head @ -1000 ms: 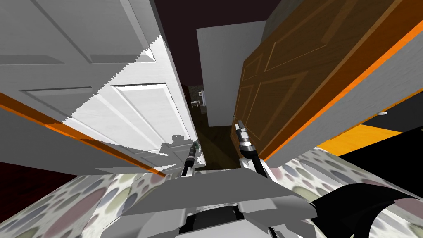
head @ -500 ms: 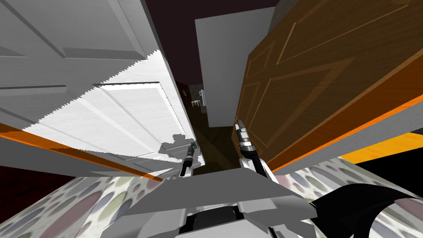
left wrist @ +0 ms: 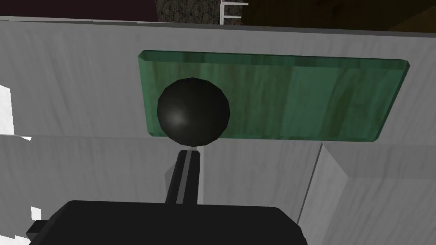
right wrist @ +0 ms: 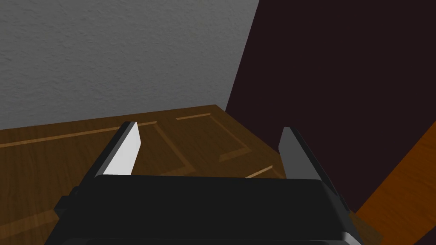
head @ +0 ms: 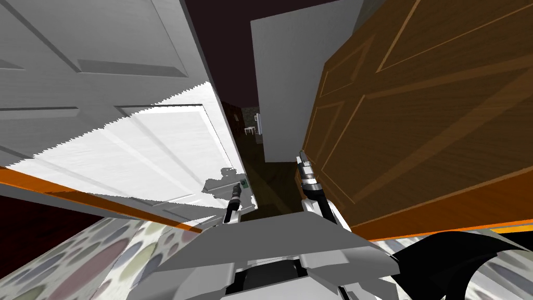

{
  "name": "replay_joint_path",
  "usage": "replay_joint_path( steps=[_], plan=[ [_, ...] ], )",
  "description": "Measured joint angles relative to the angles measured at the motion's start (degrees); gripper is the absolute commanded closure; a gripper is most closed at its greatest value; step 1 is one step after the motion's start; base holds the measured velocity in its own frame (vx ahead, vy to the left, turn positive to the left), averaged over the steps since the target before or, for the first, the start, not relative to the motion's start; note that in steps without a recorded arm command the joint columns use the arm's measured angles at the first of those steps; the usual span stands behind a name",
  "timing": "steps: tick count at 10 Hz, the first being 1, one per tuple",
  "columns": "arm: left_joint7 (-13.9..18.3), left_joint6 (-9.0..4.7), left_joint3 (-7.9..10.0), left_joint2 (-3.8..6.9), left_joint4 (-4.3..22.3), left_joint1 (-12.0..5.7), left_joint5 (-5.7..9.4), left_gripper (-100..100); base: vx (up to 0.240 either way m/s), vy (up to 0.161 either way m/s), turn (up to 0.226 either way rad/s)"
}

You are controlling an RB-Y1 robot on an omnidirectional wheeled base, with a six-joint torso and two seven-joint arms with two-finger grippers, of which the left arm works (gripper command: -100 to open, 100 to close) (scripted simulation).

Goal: Push the door open

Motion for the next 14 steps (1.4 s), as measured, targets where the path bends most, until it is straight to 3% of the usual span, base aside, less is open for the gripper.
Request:
replay_joint_path(
  steps=[7,14],
  plan=[
    [-0.4,0.78,0.60,-0.94,-0.6,-0.14,0.58,-100,-0.203,-0.111,0.046],
    [-0.7,-0.10,1.16,-0.57,-0.3,0.11,0.87,-100,0.190,0.023,-0.028]
  ],
)
